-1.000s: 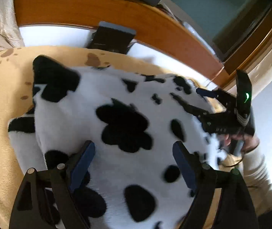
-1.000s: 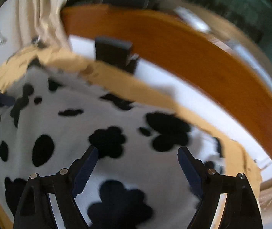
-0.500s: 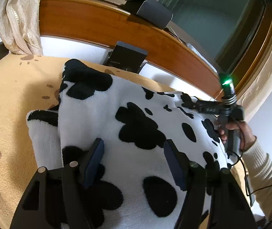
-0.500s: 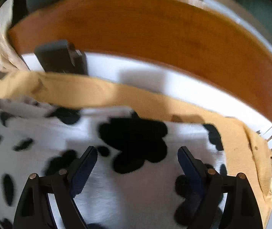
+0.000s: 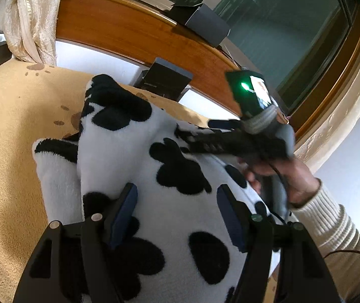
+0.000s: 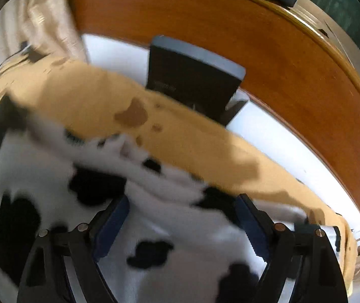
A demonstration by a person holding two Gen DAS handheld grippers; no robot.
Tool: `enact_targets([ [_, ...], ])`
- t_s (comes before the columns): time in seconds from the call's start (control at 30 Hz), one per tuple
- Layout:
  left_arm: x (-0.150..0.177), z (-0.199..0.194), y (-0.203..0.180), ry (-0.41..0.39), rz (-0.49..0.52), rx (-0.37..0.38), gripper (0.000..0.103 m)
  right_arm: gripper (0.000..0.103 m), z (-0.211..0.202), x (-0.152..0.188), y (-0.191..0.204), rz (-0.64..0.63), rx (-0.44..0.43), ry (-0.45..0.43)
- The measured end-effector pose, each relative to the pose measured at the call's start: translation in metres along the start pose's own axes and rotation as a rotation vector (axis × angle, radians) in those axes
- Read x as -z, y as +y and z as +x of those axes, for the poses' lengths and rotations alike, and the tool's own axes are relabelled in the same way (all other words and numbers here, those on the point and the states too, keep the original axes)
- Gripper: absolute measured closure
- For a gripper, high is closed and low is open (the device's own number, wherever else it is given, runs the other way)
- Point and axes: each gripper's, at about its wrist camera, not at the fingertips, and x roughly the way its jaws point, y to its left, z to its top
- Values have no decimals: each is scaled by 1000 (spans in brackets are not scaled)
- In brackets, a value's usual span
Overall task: Fold clothes
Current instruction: 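Press the folded fleece flat with both open grippers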
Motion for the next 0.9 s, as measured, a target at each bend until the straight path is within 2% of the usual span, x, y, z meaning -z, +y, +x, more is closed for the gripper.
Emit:
enact_targets([
  [0.2, 1, -2, 2, -5, -4, 12, 33, 11, 6, -10, -23, 157, -18, -20],
  [0.37, -1, -3, 5, -6, -22, 6, 33, 11, -5, 14, -49, 220, -55, -48],
  [0.53, -8, -10, 4, -6, -43, -12, 33, 11, -36, 52, -108, 362, -41, -93],
  [0.63, -18, -18, -3, -23, -34, -51, 21, 11, -46, 68, -135, 364, 41, -68],
  [0.73, -32, -14, -11, -16, -14, -87, 19, 11, -45, 85, -154, 341, 78, -27],
  [0.9, -55, 30, -3, 82, 1, -205, 18, 11, -25, 114, -159, 256, 124, 5],
])
